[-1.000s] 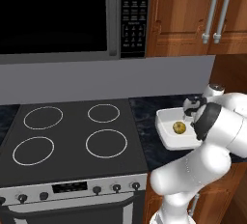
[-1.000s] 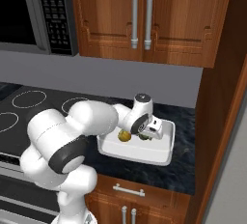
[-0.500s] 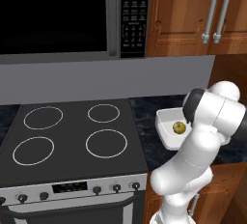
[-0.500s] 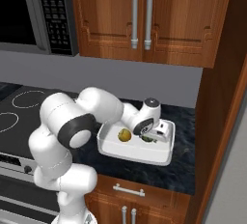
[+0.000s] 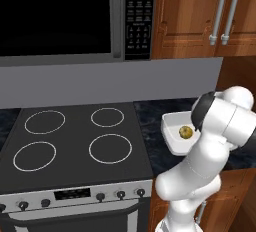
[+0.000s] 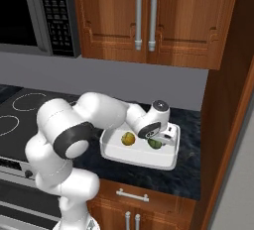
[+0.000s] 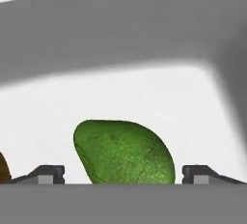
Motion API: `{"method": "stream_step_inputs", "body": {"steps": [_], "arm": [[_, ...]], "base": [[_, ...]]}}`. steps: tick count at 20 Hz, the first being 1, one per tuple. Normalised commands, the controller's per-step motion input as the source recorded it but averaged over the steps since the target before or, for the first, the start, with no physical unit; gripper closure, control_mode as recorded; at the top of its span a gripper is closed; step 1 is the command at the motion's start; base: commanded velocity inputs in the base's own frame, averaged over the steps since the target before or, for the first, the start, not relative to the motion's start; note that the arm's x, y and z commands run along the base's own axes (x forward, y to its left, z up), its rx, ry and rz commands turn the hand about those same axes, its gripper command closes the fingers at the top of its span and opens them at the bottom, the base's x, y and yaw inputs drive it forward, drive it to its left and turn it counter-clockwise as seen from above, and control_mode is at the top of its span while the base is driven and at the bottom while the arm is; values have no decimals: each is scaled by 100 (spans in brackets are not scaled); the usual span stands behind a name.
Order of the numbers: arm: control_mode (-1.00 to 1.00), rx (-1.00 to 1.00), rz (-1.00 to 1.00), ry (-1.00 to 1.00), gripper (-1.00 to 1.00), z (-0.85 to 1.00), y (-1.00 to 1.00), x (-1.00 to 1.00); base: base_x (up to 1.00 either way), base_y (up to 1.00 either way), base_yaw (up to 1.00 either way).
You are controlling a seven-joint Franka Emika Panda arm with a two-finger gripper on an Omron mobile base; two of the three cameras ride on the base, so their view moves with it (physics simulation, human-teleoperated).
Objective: Take the squash and avocado out of the freezer and place them in the tupperware container on the counter. Then put the tupperware containing the vegetables back in the freezer.
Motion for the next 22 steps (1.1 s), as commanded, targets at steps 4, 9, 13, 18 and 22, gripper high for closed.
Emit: {"method": "stream_step_inputs", "body": {"steps": [4, 9, 13, 18, 22], "arm": [[-100, 0, 0, -13, -100, 44, 0, -30], [-100, 0, 0, -16, -100, 62, 0, -28], [-100, 0, 0, -8, -100, 52, 0, -9], [-100, 0, -1, 1, -100, 25, -22, 0], [-100, 0, 0, 12, -100, 4, -52, 0]], "base": [[0, 0, 0], [0, 0, 0], [0, 0, 0], [0, 0, 0], [0, 0, 0]]}}
